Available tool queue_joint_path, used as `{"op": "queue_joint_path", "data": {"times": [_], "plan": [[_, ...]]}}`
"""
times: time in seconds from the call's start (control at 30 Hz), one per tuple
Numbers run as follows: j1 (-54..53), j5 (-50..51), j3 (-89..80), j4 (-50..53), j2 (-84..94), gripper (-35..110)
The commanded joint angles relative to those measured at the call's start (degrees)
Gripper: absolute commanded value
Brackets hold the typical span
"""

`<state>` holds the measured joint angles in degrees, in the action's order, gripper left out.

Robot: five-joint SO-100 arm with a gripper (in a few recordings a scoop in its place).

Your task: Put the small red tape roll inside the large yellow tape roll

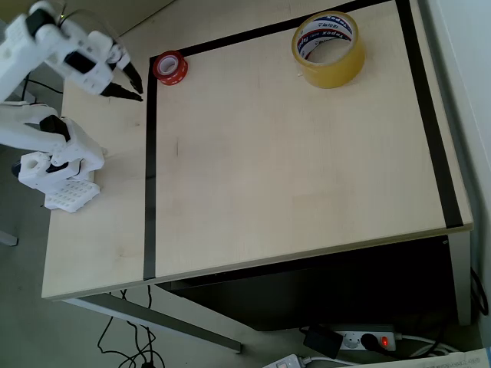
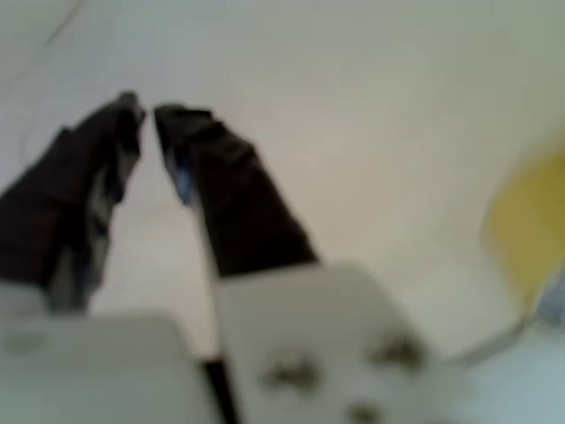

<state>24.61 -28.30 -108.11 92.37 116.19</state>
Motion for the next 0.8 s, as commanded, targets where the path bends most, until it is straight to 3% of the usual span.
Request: {"op": "queue_joint_path", "data": {"times": [0.0,0.17,0.53,0.77], "plan": [[1.8,-15.3,5.5,0.9,0.5,0],[5.4,-19.6,5.2,0.7,-0.4,0],[12.0,-23.1,5.0,0.2,-8.3,21],[12.5,-26.7,4.7,-2.5,-13.5,22]]}}
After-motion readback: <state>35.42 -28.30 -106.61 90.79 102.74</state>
